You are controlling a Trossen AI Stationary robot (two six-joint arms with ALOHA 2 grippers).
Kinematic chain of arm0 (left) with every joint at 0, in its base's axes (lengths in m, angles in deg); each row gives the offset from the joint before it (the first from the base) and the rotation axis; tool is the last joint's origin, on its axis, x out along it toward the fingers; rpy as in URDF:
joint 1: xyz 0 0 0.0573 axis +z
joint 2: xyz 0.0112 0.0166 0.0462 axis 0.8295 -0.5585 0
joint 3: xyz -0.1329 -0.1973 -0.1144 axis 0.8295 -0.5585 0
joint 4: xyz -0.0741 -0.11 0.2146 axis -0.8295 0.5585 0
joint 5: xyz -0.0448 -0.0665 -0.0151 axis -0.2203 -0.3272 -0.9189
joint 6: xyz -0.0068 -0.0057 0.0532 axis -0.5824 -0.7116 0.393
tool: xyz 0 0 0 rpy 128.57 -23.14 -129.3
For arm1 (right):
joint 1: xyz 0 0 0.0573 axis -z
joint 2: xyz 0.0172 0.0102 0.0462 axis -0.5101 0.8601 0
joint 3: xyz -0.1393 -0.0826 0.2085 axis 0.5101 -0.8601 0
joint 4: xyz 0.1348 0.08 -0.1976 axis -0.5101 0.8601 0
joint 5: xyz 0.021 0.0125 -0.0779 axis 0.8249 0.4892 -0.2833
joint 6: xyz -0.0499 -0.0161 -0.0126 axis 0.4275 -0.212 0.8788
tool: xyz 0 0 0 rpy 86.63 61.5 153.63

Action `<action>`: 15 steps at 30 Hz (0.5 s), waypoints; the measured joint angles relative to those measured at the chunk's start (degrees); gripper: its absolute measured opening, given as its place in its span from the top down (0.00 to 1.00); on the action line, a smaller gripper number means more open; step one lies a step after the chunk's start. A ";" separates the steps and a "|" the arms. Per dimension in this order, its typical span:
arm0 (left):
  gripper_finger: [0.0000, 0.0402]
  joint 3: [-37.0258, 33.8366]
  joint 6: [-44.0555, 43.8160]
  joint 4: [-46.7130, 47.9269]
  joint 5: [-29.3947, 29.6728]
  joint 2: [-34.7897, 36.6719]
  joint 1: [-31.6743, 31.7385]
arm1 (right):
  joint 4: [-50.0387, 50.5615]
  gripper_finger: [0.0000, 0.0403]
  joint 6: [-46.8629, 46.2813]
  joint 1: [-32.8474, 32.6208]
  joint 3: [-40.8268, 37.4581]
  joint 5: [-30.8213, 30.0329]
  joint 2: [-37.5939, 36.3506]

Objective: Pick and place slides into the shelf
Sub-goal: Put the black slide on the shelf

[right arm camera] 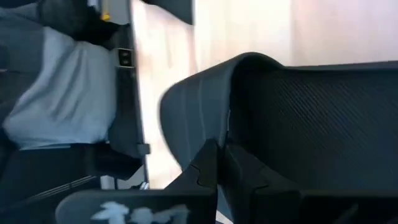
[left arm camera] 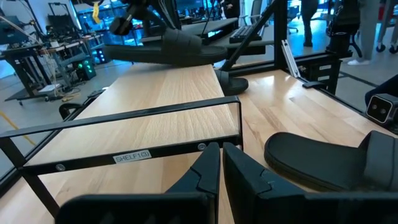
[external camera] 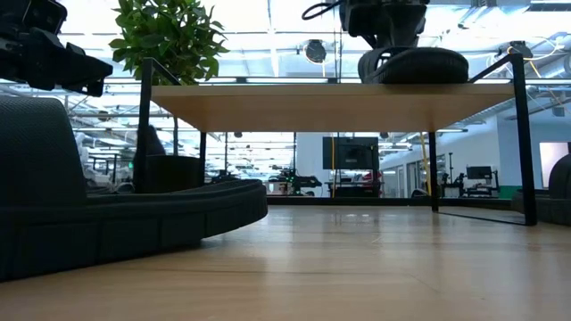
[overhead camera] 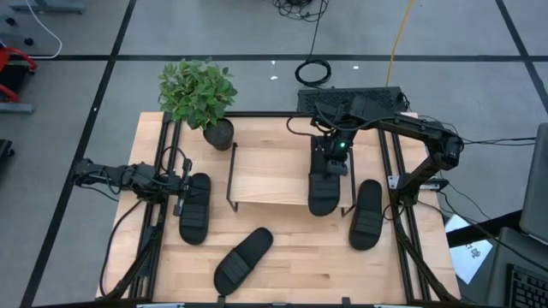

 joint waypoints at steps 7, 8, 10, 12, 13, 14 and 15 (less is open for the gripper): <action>0.94 0.00 -0.10 -0.02 -0.01 -0.01 0.00 | 0.31 1.00 -1.77 0.13 0.00 -2.82 0.02; 0.94 0.00 -0.10 -0.02 0.00 -0.02 0.02 | 0.33 1.00 -2.26 0.13 0.00 -3.21 0.02; 0.94 0.00 0.00 -0.02 -0.01 -0.01 0.01 | 0.36 1.00 -3.45 0.17 0.00 -3.08 0.02; 0.94 0.00 0.01 -0.02 0.00 -0.01 0.00 | 0.45 0.99 -4.16 0.14 0.00 -3.10 0.02; 0.94 0.00 0.00 -0.02 0.00 -0.01 0.02 | 0.60 0.99 -4.49 0.13 0.00 -3.10 0.02; 0.94 0.00 -0.01 -0.02 -0.02 0.00 0.01 | 0.62 0.98 -4.71 0.13 0.00 -3.11 0.02; 0.94 0.00 -0.01 -0.02 0.00 -0.01 0.01 | 0.59 0.97 -4.78 0.13 0.00 -3.17 0.02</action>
